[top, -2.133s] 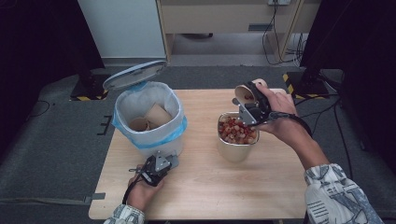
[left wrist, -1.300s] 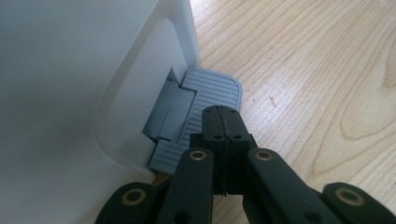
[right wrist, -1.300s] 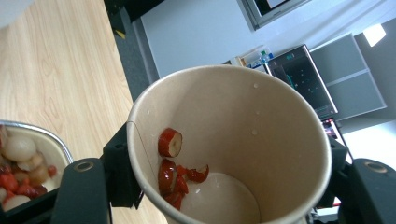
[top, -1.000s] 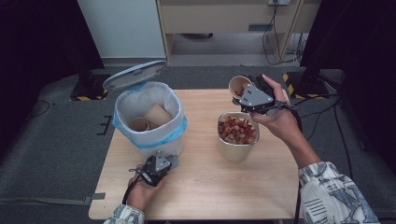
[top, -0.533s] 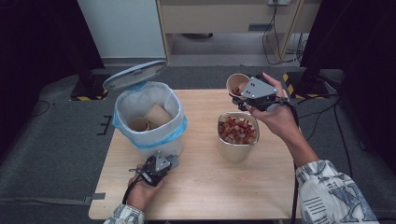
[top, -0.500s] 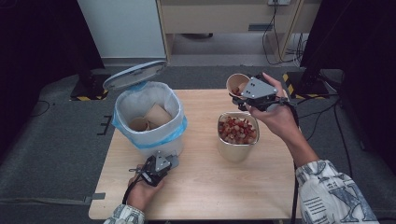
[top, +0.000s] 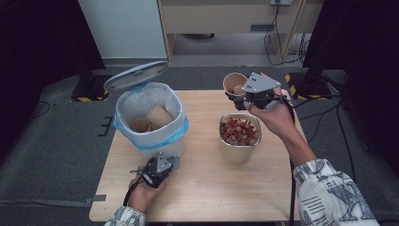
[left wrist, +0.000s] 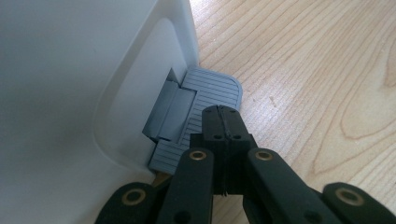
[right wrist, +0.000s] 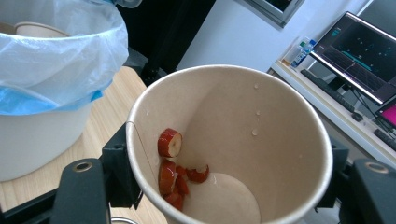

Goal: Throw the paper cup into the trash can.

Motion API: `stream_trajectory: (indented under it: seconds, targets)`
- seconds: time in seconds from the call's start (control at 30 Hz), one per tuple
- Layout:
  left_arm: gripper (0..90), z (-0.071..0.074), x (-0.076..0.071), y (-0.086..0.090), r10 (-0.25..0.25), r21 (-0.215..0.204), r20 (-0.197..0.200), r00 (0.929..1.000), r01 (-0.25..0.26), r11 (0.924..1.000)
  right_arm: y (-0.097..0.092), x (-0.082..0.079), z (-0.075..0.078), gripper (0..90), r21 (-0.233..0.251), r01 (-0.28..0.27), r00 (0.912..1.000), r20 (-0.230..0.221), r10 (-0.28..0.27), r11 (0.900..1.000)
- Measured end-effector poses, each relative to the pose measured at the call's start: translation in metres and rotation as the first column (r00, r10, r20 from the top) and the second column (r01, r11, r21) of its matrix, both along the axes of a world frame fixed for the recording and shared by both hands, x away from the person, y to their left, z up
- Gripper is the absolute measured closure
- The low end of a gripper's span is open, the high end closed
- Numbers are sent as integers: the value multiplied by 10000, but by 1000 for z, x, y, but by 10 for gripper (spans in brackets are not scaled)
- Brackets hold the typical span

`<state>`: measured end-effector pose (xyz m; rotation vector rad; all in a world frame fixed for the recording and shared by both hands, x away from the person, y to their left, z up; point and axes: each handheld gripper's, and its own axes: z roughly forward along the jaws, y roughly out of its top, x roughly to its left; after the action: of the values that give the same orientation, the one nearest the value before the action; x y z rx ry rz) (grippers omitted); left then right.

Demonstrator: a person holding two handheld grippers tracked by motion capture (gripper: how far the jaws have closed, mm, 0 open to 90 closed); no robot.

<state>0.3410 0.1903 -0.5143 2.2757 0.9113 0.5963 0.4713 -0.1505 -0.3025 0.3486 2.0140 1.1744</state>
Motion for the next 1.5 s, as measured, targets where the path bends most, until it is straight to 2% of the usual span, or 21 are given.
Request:
stream_trajectory:
  seconds: [0.23,0.33,0.6,0.9,1.07,1.1,1.5]
  targets:
    - [900,0,0,0,-10,31,9,10000,10,10000,7,2,4,303,425,-117,9995,-281,129,9990]
    - [900,0,0,0,2,5,-4,10000,-2,10000,13,4,6,302,717,-216,9981,-562,257,9972]
    - [900,0,0,0,3,-20,-30,10000,-3,10000,22,7,8,301,1061,-373,9950,-878,467,9937]
    - [900,0,0,0,-2,-20,-4,10000,2,10000,34,6,11,298,1624,-585,9874,-1356,810,9850]
    - [900,0,0,0,-8,1,-23,10000,8,10000,38,6,13,296,1762,-647,9843,-1509,919,9822]
    - [900,0,0,0,-4,-1,-30,10000,4,10000,40,6,13,296,1921,-669,9814,-1642,993,9791]
    - [900,0,0,0,-3,-13,-2,10000,3,10000,53,5,15,295,2264,-861,9715,-1970,1322,9702]
